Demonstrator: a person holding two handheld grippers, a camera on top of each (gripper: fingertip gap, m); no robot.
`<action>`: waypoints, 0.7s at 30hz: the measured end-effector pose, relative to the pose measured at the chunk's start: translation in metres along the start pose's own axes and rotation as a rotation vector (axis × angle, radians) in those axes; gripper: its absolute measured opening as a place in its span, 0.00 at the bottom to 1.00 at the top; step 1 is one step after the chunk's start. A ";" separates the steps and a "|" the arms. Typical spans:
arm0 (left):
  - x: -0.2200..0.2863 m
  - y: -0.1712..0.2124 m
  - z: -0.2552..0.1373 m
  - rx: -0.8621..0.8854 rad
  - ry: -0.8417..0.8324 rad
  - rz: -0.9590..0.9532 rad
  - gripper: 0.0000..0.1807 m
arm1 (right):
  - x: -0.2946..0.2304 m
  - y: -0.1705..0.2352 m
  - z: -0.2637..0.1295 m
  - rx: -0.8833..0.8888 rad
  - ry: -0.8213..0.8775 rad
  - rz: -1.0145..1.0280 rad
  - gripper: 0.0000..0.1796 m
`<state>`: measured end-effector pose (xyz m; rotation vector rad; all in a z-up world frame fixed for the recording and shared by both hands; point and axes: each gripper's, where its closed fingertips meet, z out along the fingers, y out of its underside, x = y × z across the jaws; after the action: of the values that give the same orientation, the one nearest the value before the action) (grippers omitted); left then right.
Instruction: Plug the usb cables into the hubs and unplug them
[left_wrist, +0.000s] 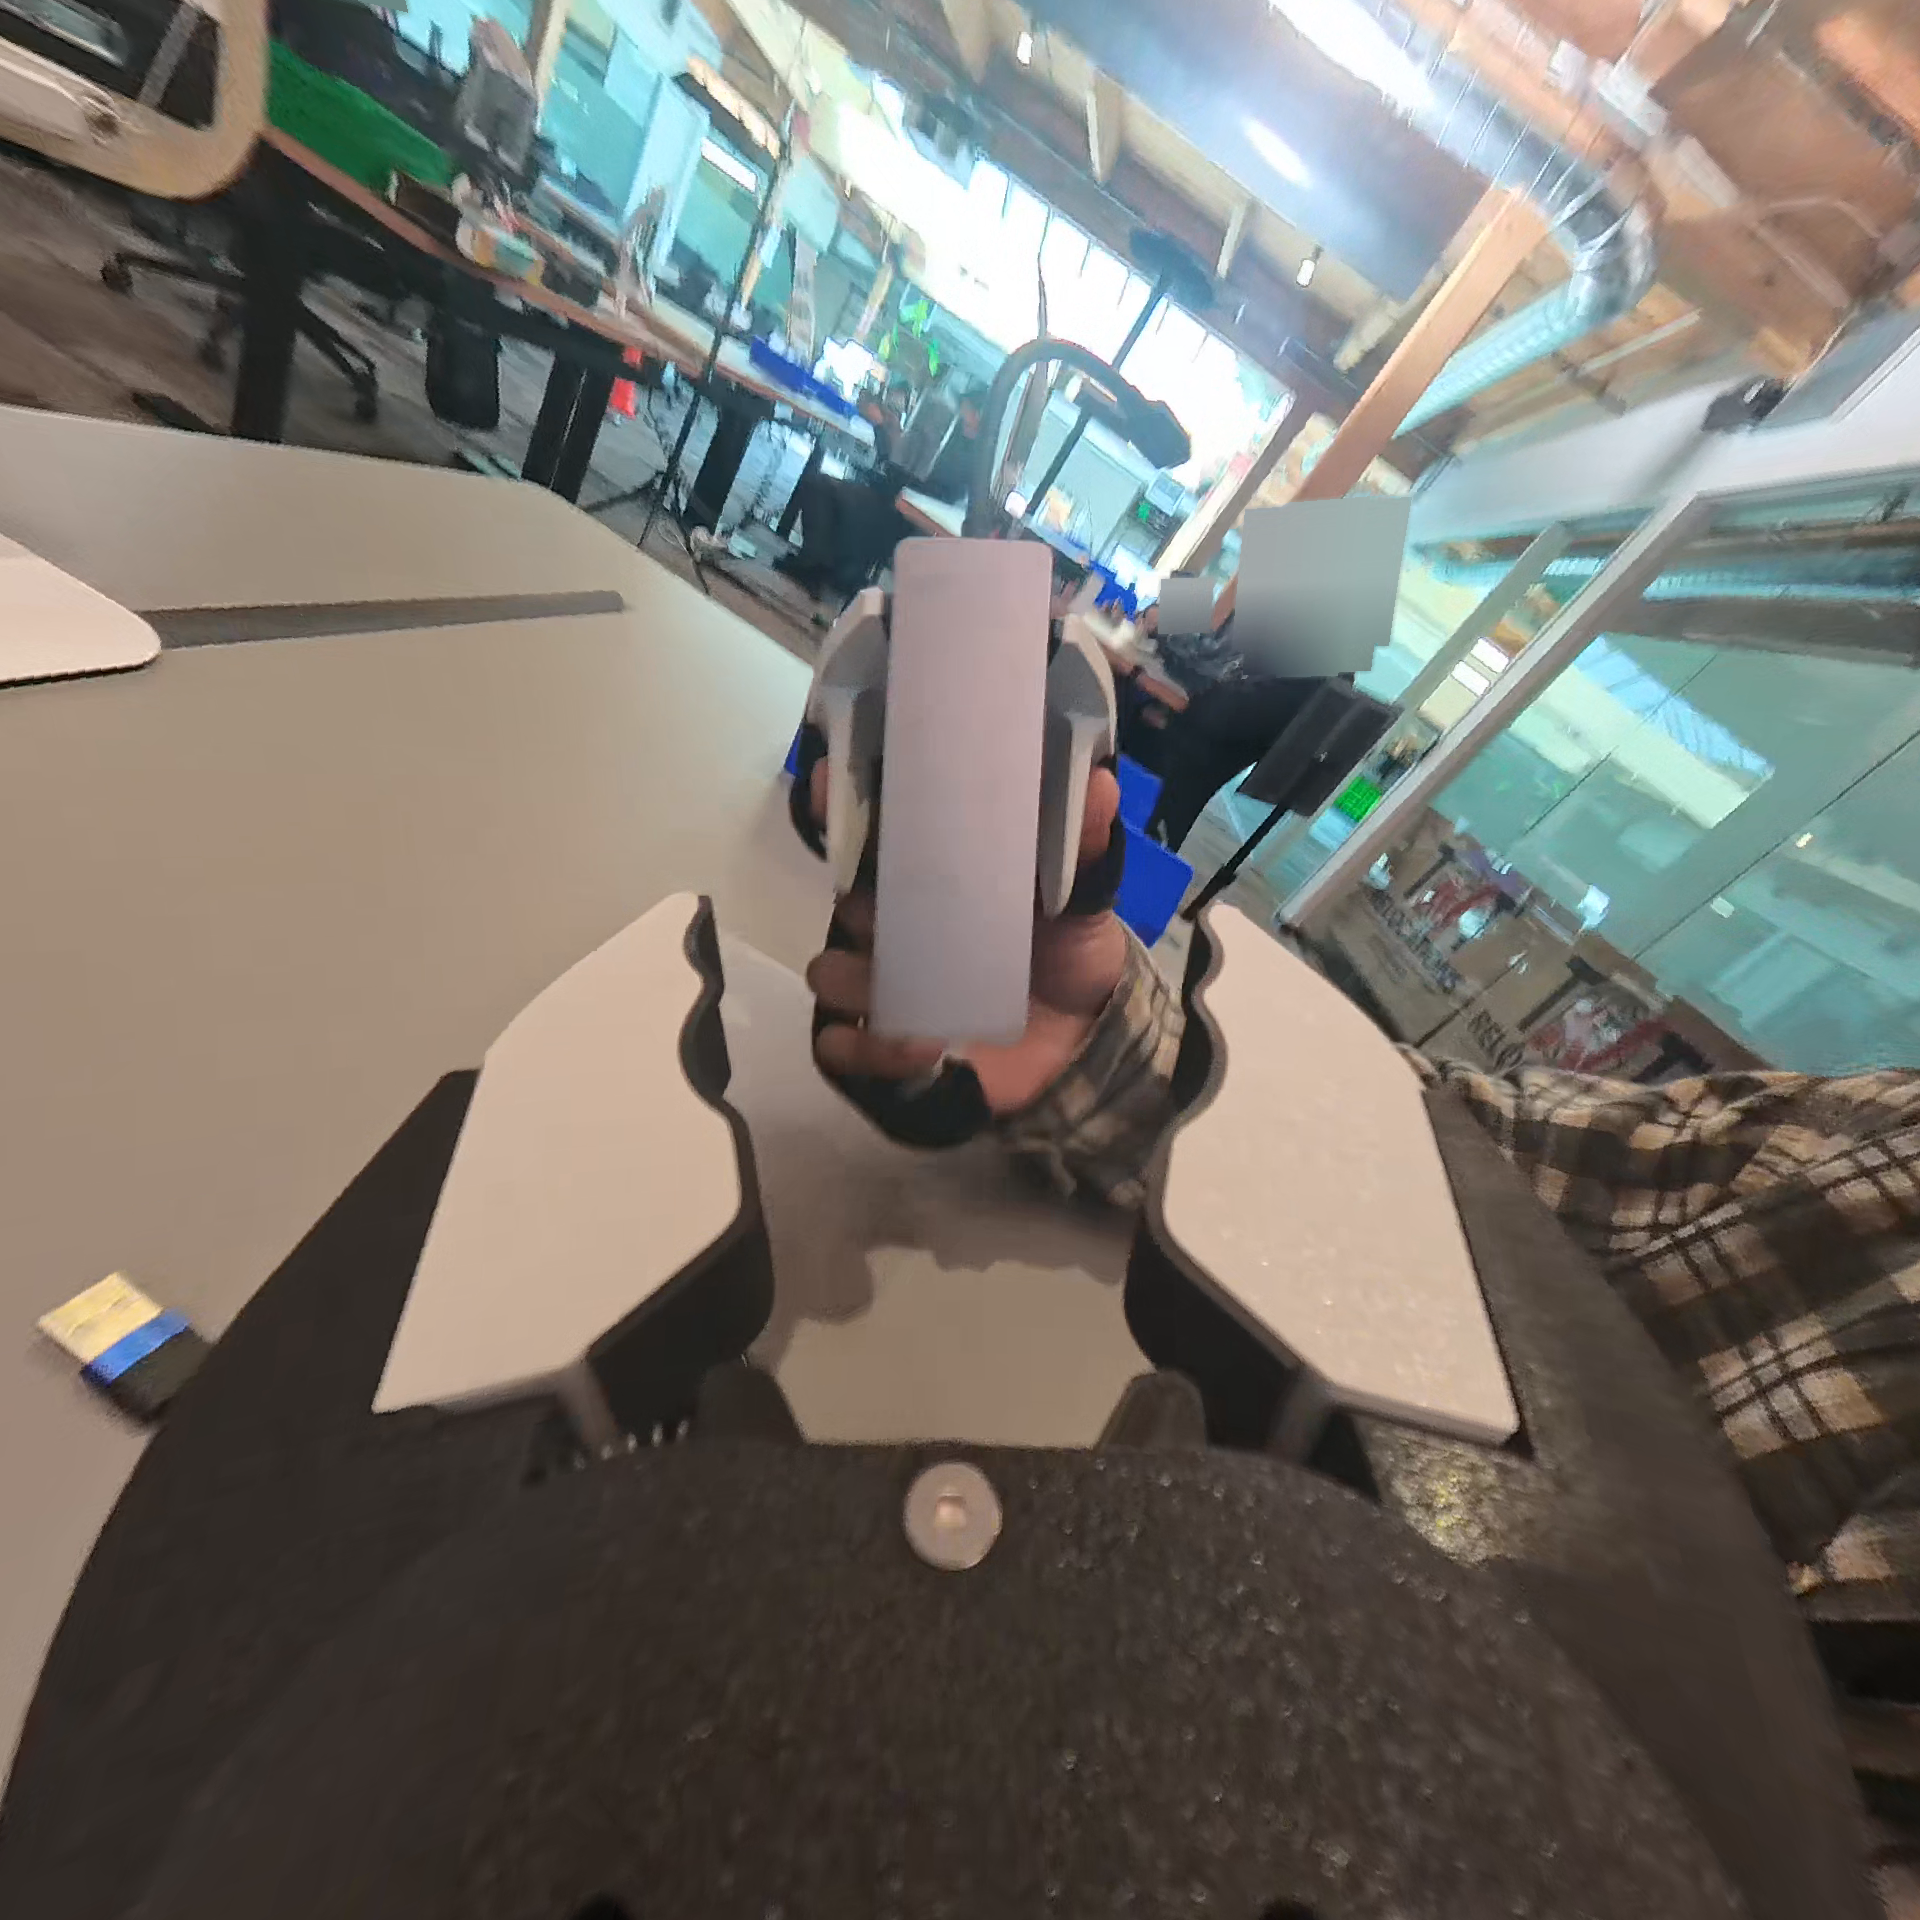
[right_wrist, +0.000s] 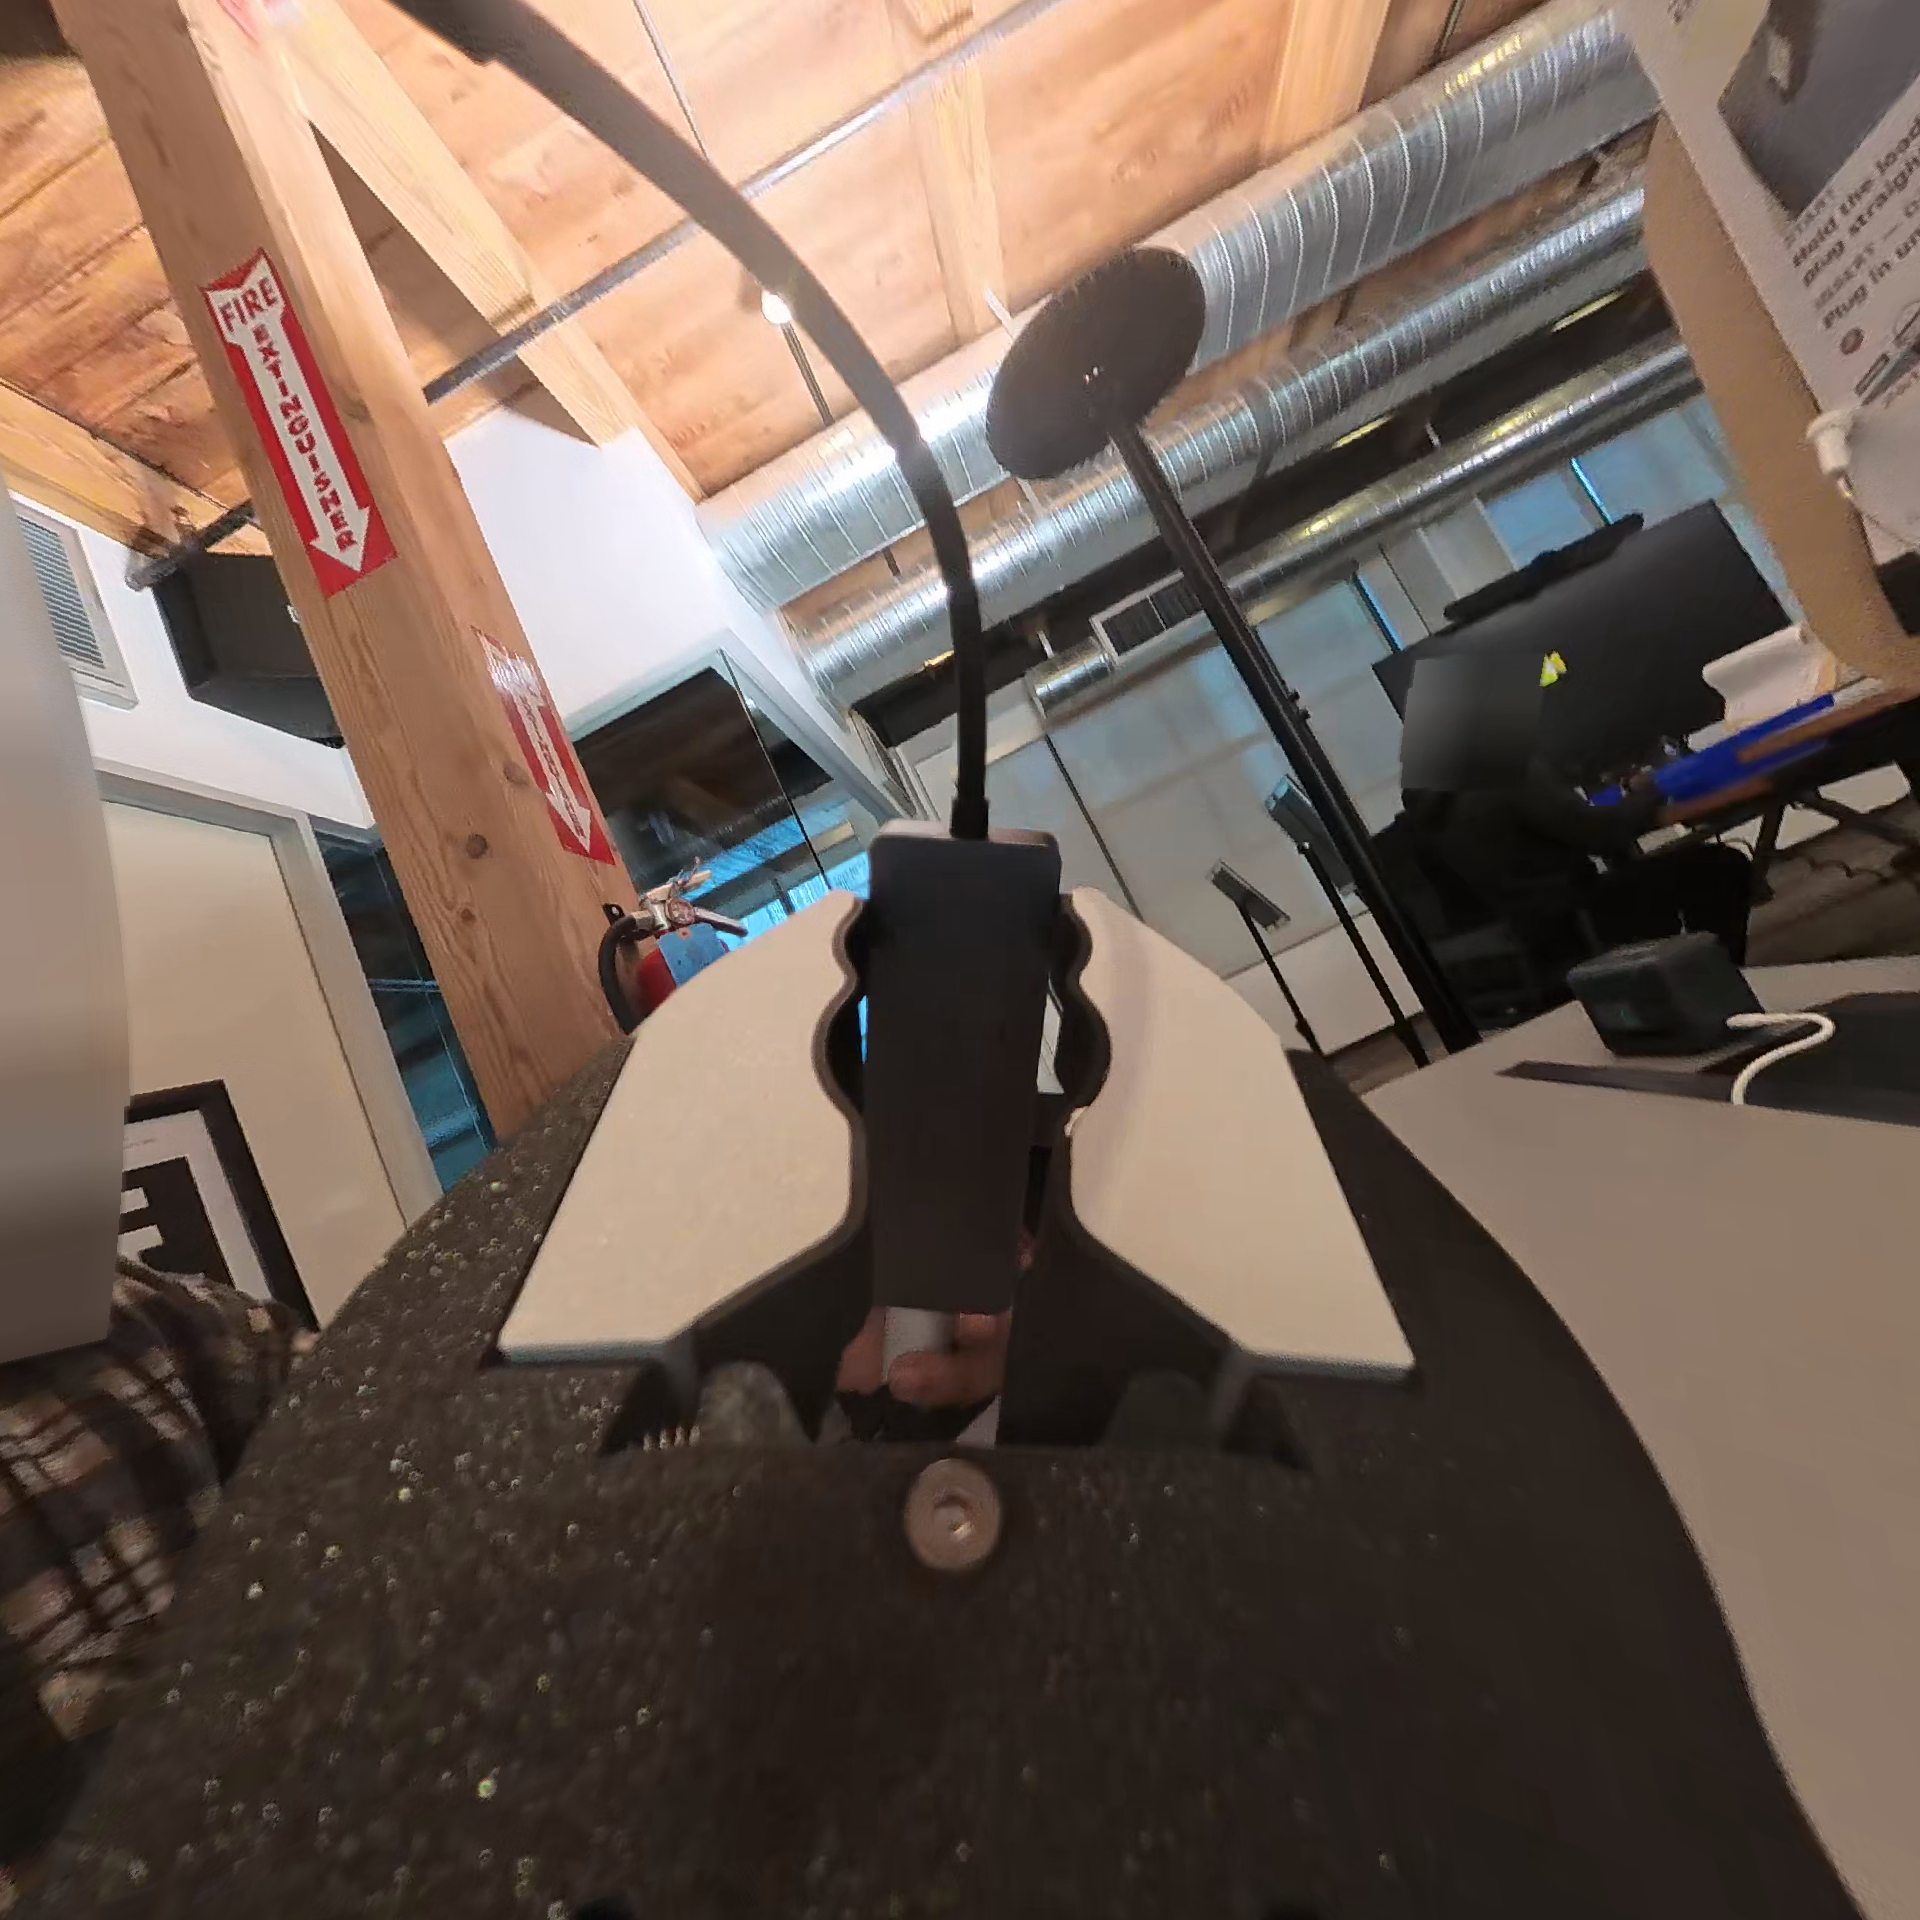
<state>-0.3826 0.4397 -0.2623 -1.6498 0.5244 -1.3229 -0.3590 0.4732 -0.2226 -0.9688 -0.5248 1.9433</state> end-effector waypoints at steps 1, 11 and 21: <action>0.000 0.001 0.004 -0.014 -0.006 0.007 0.48 | 0.000 0.002 0.001 0.018 -0.006 -0.006 0.18; -0.003 0.026 0.023 -0.160 0.038 -0.011 0.37 | -0.009 0.002 0.002 0.127 -0.068 0.019 0.18; 0.012 0.036 0.024 -0.339 0.074 0.018 0.20 | -0.012 0.009 0.005 0.068 -0.071 0.011 0.18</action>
<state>-0.3490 0.4219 -0.2865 -1.8679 0.8432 -1.3399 -0.3638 0.4578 -0.2205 -0.8635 -0.4909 1.9988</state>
